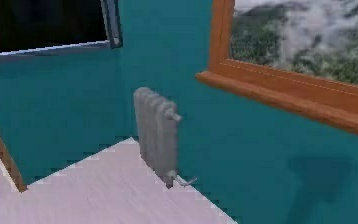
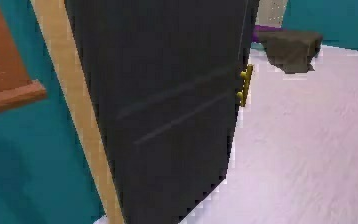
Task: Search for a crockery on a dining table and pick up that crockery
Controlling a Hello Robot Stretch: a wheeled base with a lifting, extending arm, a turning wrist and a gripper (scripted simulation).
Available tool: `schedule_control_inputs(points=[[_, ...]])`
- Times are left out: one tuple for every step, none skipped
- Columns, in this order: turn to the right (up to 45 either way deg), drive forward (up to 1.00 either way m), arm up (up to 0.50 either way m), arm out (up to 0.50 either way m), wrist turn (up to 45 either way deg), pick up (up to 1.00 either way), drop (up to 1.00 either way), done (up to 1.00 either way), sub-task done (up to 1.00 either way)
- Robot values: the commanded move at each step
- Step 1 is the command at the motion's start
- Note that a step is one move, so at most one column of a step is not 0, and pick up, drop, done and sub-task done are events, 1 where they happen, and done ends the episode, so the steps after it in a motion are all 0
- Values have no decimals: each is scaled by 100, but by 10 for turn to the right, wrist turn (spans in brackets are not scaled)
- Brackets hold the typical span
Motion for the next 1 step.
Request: schedule_control_inputs(points=[[-450, 0, 0, 0, 0, 0, 0, 0, 0]])
